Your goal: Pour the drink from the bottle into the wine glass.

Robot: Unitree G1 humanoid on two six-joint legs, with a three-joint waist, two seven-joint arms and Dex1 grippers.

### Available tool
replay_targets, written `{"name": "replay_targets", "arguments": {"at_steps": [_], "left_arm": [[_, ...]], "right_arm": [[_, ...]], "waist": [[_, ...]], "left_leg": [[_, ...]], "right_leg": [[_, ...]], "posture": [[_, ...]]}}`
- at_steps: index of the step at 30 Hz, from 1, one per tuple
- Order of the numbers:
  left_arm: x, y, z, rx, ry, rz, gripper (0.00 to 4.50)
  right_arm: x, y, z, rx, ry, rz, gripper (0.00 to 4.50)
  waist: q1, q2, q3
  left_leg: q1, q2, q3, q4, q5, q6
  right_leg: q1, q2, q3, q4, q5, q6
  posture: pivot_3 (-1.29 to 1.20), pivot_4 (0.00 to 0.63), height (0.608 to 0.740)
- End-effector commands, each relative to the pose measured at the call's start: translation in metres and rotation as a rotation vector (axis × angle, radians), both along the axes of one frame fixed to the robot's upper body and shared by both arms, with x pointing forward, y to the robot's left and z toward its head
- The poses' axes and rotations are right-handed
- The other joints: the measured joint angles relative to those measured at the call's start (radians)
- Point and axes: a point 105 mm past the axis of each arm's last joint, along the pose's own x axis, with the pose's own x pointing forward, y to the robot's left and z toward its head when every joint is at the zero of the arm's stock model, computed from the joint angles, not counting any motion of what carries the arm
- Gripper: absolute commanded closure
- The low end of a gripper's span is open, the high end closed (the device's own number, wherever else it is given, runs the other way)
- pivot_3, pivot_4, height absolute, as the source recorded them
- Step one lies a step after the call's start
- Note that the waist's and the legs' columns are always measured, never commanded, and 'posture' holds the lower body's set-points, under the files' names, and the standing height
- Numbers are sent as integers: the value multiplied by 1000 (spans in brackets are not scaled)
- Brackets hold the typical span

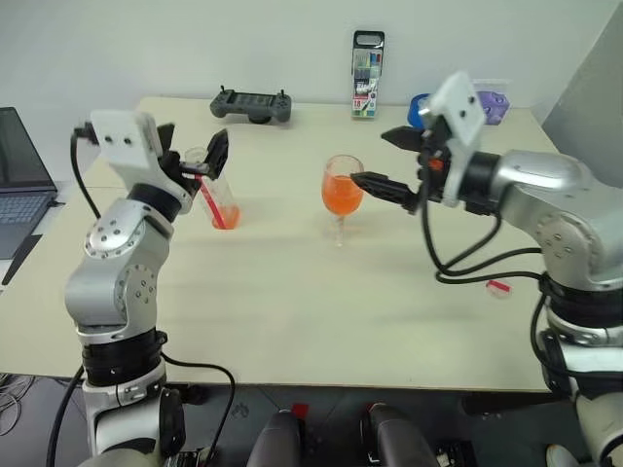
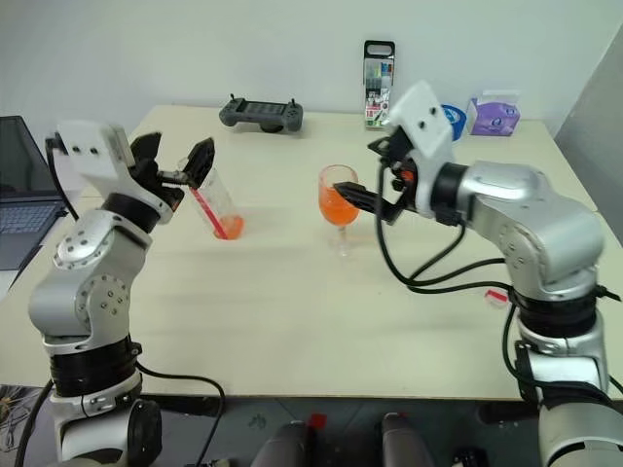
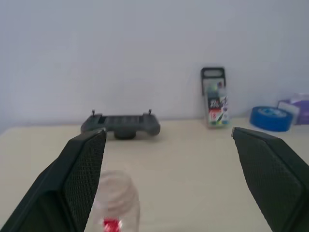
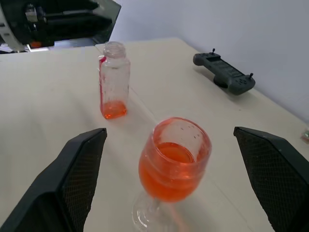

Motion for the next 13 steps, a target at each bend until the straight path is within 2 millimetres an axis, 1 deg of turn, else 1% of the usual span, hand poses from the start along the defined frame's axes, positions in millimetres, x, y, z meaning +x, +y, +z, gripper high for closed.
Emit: {"name": "replay_targets", "arguments": {"at_steps": [1,2,3,5,10,13], "left_arm": [[-18,-37,-10,93,50,-296,63],[-23,-43,-21,127,100,-378,63],[-27,-46,-27,149,132,-426,63],[-29,-46,-34,173,176,-472,63],[-25,-40,-34,182,201,-489,63],[-23,-39,-35,177,217,-491,63]], "right_arm": [[-18,-22,4,68,-18,31,0],[-21,-31,-4,90,3,28,0],[-23,-36,-9,105,15,26,0],[-24,-44,-19,108,24,3,0],[-31,-49,-25,153,26,-10,0],[-31,-49,-25,152,21,-23,0]], "waist": [[-2,0,0],[-2,0,0],[-3,0,0],[-5,0,0],[-8,1,1],[-7,1,1]], "left_leg": [[0,0,1,-1,0,0],[0,0,1,-1,0,0],[1,0,1,-1,0,0],[1,1,3,-1,0,0],[3,4,4,-1,0,0],[2,4,4,-1,0,0]], "right_leg": [[0,0,0,0,0,0],[0,0,1,-1,0,0],[0,0,1,-1,0,0],[0,1,1,0,0,0],[0,10,2,1,0,0],[0,10,1,1,0,0]], "posture": [[0,150,740],[0,150,740],[0,150,740],[0,150,740],[0,150,740],[0,150,740]]}}
